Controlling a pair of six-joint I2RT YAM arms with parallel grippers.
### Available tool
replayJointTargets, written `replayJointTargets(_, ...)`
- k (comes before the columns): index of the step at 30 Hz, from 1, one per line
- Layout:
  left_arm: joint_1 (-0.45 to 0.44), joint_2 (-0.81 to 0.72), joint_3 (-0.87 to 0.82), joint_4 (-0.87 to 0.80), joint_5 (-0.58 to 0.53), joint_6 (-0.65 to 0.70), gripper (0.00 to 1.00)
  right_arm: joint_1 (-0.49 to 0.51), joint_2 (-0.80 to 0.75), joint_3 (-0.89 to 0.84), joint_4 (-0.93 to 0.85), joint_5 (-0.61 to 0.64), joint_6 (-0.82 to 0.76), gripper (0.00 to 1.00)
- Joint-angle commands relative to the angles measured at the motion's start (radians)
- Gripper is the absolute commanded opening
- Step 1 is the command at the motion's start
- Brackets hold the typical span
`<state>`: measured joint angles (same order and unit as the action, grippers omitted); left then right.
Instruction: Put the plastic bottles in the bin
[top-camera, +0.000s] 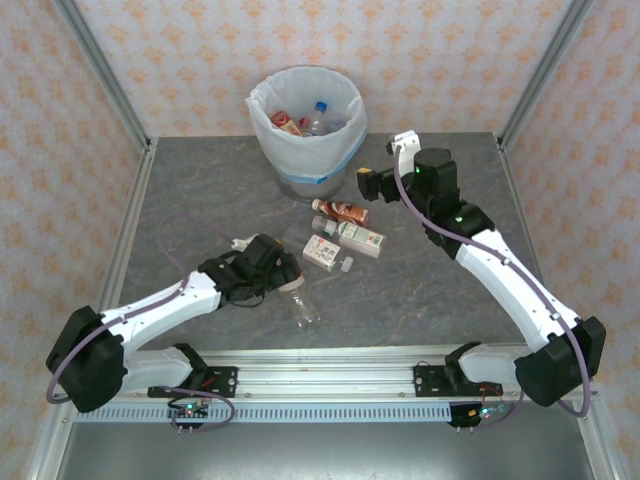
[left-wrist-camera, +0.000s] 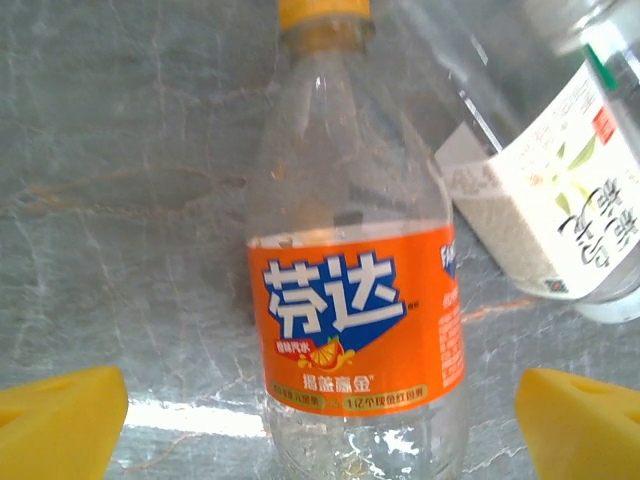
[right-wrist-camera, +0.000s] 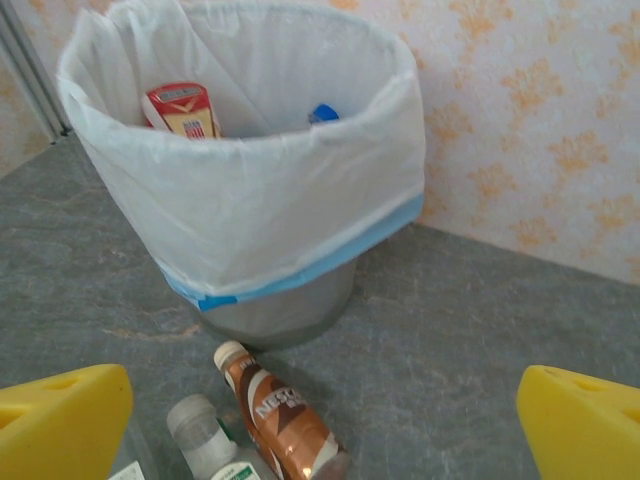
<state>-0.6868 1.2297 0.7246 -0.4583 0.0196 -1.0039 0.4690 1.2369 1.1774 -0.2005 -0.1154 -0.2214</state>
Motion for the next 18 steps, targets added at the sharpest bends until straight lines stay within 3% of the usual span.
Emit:
replayJointTargets(1,-0.032,0.062,0.049,-0.027,-0.017,-0.025,1.00,0.004,-0.033,-0.024,0.068,0.081,0.045,0.99)
replayJointTargets(9,-0.028,0.187,0.109,-0.021,-0.183,-0.010,1.00,0.004,-0.047,-0.039,0.043,0.111,0.039,0.99)
replayJointTargets(18,0.031,0.314,0.141,0.034,-0.156,0.012,1.00,0.004,-0.048,-0.053,0.017,0.114,0.036,0.99)
